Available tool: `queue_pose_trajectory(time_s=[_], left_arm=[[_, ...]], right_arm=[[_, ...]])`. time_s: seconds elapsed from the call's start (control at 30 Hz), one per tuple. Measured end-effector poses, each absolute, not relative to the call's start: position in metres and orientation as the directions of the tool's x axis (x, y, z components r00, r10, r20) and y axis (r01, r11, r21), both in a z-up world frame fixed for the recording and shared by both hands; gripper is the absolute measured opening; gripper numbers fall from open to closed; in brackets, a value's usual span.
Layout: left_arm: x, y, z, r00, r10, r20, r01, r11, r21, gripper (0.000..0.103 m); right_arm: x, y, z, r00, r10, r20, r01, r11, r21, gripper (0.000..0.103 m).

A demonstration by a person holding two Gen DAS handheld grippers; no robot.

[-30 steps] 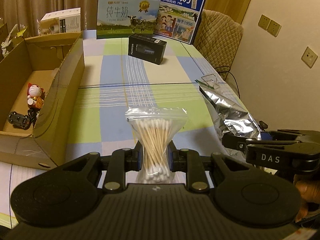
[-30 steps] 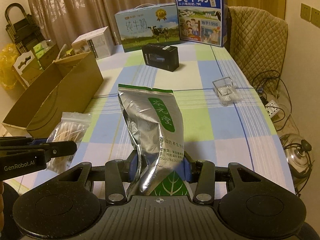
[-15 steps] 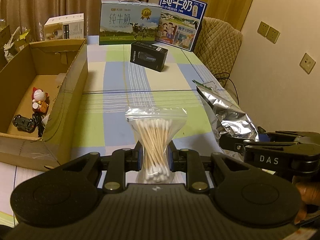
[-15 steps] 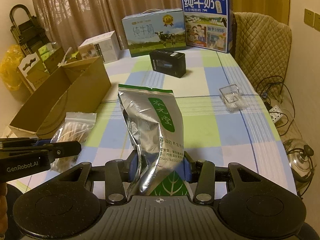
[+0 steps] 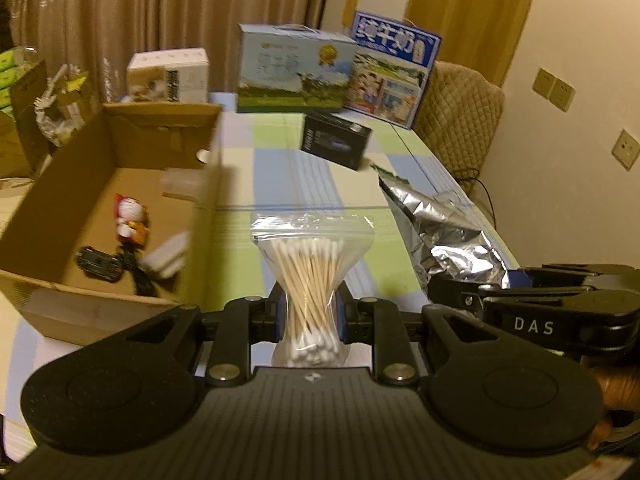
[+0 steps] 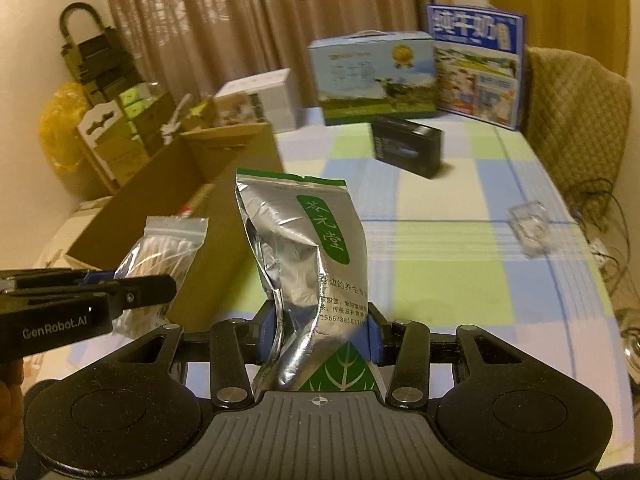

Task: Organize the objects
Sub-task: 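Carry the tea bag and cotton swab bag over the cardboard box with both tools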

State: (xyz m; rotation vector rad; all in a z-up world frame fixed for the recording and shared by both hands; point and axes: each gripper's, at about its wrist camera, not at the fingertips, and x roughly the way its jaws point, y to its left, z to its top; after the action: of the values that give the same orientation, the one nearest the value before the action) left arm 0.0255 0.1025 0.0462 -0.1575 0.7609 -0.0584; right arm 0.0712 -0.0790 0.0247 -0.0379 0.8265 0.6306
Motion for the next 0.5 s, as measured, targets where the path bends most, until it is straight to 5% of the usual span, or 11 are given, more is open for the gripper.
queue_pose_trajectory(time_s=[0.5], left_arm=[[0.021, 0.195, 0.074, 0.749, -0.002, -0.663, -0.098, 0.989, -0.114, 0.019]], right_arm=[[0.071, 0.022, 0.046, 0.443, 0.596, -0.67, -0.66, 0.723, 0.206, 0.041]])
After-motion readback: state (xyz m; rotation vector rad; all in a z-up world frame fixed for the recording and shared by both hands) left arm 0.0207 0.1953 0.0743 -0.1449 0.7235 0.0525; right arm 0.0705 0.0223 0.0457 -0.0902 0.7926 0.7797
